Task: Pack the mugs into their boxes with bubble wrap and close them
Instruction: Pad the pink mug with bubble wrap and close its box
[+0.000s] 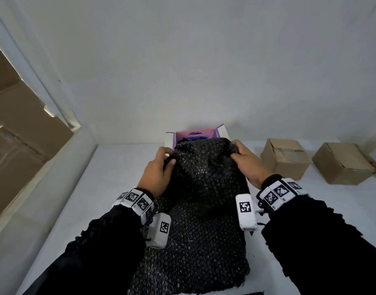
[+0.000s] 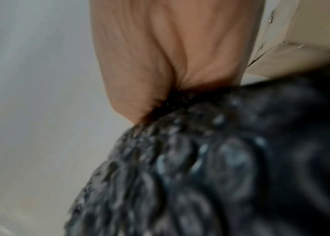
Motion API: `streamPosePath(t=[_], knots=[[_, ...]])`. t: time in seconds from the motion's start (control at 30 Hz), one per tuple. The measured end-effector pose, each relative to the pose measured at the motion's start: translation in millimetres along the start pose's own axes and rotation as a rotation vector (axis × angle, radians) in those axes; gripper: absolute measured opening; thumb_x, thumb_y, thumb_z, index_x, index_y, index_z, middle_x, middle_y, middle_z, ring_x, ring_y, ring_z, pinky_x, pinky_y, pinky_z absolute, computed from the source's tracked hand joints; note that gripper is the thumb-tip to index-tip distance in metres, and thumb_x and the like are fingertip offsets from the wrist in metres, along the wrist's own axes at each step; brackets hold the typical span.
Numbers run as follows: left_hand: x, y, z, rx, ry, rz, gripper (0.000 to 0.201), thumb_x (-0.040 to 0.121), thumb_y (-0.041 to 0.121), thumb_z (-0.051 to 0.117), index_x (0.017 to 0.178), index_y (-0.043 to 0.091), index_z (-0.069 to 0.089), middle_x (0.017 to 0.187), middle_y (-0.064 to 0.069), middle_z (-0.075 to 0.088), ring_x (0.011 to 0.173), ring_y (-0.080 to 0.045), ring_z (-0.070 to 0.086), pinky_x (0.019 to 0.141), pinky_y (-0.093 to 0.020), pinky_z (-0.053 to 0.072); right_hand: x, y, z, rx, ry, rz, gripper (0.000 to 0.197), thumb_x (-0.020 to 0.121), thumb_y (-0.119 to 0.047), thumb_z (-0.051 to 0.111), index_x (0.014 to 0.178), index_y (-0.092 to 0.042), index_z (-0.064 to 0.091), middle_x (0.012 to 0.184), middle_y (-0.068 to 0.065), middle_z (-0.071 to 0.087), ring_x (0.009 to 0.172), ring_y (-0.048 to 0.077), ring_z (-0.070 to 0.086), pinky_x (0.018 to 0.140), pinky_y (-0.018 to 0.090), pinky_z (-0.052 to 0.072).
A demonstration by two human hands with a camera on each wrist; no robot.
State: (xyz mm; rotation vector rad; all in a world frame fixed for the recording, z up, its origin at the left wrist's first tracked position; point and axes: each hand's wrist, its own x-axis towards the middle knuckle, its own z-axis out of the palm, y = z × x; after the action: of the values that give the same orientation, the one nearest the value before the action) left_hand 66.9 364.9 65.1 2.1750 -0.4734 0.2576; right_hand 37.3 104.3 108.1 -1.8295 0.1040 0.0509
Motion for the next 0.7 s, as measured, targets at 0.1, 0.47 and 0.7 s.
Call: streamPosePath(t=[0.1, 0.47, 0.7], knots=[[1, 2, -4, 0.035, 0.029, 0.106, 0.025, 0.097, 0.008, 0.046, 0.111, 0.028, 0.047, 0.079, 0.002, 0.061, 0.067, -0.014, 0.052, 0.067, -0.023, 0.042, -2, -5, -1, 0.077, -0.073, 0.026, 0.009, 0.092, -0.019, 0.055, 0.100, -0.016, 0.054, 0.092, 0.004, 0.062, 0.086, 0.019, 0.059, 0.076, 0.031, 0.042], [10, 3, -18, 0.605, -0.130, 0.334, 0.036, 0.077, 0.056, 0.063, 0.095, 0.025, 0.058, 0.088, 0.006, 0.049, 0.061, -0.022, 0.058, 0.047, -0.029, 0.044, 21, -6, -28, -0.968, -0.194, -0.160, 0.020, 0.086, -0.028, 0.061, 0.100, -0.014, 0.058, 0.099, 0.009, 0.059, 0.094, 0.029, 0.059, 0.070, 0.034, 0.041], [29, 31, -2, 0.547, -0.098, 0.088, 0.051, 0.083, 0.010, 0.054, 0.128, 0.032, 0.043, 0.105, -0.003, 0.068, 0.080, -0.033, 0.063, 0.062, -0.033, 0.044, 49, -30, -42, -1.012, -0.193, -0.270, 0.057, 0.094, -0.011, 0.041, 0.147, -0.017, 0.020, 0.095, 0.006, 0.058, 0.095, 0.032, 0.057, 0.095, 0.041, 0.036]])
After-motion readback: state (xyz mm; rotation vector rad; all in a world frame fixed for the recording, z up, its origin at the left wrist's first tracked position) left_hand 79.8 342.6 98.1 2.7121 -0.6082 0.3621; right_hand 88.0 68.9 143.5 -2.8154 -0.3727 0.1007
